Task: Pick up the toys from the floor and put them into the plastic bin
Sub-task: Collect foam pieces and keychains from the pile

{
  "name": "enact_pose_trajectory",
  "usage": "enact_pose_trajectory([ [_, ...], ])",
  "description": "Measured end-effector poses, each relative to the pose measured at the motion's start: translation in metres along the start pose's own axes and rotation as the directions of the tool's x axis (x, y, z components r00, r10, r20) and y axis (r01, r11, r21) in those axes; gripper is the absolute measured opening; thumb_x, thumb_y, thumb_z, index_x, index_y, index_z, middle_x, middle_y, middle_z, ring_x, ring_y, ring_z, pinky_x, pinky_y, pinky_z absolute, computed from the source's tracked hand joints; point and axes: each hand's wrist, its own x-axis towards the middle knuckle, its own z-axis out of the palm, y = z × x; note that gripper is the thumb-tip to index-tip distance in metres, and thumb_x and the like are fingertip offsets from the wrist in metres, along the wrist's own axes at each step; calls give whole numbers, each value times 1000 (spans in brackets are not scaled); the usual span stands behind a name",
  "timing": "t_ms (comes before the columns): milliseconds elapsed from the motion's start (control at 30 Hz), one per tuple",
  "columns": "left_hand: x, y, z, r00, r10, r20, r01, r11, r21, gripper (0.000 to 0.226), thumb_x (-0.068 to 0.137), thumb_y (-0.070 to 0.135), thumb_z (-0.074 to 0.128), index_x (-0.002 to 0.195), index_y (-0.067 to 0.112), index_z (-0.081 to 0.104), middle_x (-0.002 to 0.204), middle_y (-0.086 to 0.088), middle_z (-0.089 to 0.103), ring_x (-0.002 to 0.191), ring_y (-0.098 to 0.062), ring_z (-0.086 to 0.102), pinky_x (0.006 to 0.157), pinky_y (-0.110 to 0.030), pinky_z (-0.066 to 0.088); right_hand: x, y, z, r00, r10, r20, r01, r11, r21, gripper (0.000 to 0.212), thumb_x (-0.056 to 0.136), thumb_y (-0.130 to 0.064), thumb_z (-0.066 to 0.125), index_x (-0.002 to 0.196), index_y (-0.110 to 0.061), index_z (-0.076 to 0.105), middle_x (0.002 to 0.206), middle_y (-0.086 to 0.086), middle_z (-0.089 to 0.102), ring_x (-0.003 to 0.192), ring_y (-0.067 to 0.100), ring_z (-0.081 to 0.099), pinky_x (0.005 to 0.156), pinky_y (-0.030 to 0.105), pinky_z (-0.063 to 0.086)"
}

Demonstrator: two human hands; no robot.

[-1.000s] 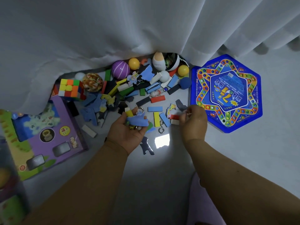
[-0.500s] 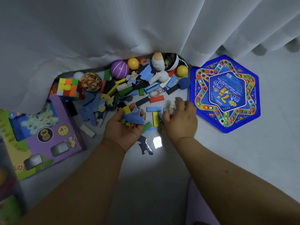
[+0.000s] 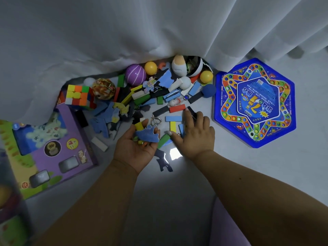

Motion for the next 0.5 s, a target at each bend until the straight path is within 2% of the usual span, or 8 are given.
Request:
enact_pose_trajectory([
  [67,1,1,0,1000,4,-11,-4,1000,8,50,99,33,39,79,2,73,73,-16,73,74,-29,69,73,-45,56,0,-7,4,1000,11,-4,-11,1000,-16,96,77,-83,23,149,-21,13,134,8,35,116,27,38,88,40,40],
  [167,2,2,1,1000,-5,-20,5,1000,3,54,98,33,41,71,1,75,76,-16,73,77,-28,68,67,-44,57,4,-17,9,997,66,-45,-65,998,20,99,78,-78,31,150,-12,16,130,9,42,110,27,42,84,39,40],
  [233,1,3,3,999,-14,-34,14,1000,16,47,99,33,40,82,2,70,75,-16,72,84,-28,62,71,-44,52,8,-21,10,993,98,-58,-95,994,55,94,82,-72,35,149,-9,19,126,10,45,109,28,44,84,38,40],
  [333,1,6,5,999,-14,-41,15,1000,17,47,100,34,39,82,3,69,72,-15,72,76,-29,64,67,-43,55,11,-23,14,992,105,-76,-99,992,81,80,87,-62,40,145,-7,32,119,11,50,104,28,47,81,38,41],
  [433,1,8,5,1000,-9,-29,8,1000,-18,57,99,35,39,71,1,75,72,-16,73,62,-28,71,53,-40,59,12,-25,18,984,109,-138,-96,991,95,67,86,-53,38,133,-7,47,106,10,56,93,27,52,74,35,43],
  [500,3,9,4,1000,-6,-25,5,1000,-29,62,99,35,39,64,0,75,71,-16,73,58,-27,72,50,-39,58,13,-25,20,984,100,-148,-85,991,104,63,86,-51,36,129,-8,51,104,10,56,92,27,52,73,35,43],
])
